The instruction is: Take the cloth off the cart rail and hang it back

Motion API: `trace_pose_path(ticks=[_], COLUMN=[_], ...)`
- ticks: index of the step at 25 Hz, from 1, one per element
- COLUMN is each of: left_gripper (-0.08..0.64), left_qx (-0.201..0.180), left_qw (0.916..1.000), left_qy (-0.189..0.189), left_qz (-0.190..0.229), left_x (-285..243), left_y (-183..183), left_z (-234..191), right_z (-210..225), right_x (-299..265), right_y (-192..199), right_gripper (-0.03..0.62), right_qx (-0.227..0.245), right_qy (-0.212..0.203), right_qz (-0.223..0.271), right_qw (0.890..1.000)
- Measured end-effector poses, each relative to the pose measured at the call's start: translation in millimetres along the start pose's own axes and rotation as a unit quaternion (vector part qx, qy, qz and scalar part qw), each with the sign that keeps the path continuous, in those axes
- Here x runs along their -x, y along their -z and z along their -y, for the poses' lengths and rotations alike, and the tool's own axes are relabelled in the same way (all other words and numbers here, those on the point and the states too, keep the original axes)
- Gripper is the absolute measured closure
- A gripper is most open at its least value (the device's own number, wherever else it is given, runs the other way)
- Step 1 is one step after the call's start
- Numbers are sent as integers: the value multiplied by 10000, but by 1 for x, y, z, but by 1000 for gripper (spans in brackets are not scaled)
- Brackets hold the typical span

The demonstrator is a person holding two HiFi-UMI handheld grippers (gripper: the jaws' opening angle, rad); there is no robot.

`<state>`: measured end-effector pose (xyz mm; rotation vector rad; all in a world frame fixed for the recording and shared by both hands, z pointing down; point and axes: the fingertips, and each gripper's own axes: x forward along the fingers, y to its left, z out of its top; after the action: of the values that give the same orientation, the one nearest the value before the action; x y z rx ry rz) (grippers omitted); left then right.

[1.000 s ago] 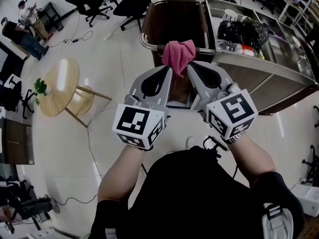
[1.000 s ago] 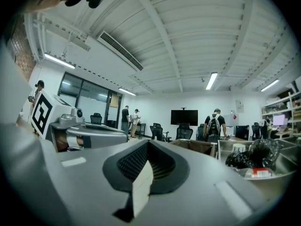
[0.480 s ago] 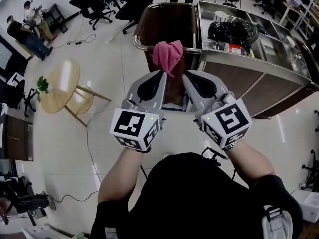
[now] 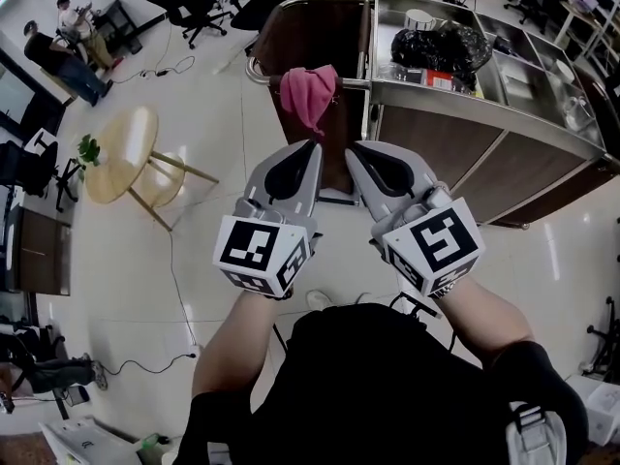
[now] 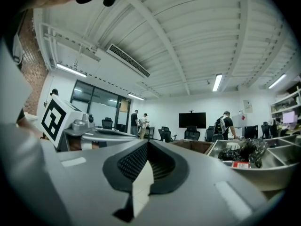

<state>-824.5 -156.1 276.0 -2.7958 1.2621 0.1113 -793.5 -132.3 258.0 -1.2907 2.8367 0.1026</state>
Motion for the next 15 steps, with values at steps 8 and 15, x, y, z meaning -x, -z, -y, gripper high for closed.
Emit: trace_pose_path(ticks=[8, 15], left_gripper=[558, 558], left_qx=[-55, -68], left_qw=[10000, 9997], left_qy=[75, 212], left_qz=[-18, -38], left_x=[9, 28], left_y=[-1, -6], left_z=[11, 0], right_z=[-7, -25], right_x=[8, 1], right_y=[-2, -4], right_gripper=[592, 592], right_qx=[75, 66], right_qy=[41, 216], right_qz=[196, 173], right_qw=[9998, 9996])
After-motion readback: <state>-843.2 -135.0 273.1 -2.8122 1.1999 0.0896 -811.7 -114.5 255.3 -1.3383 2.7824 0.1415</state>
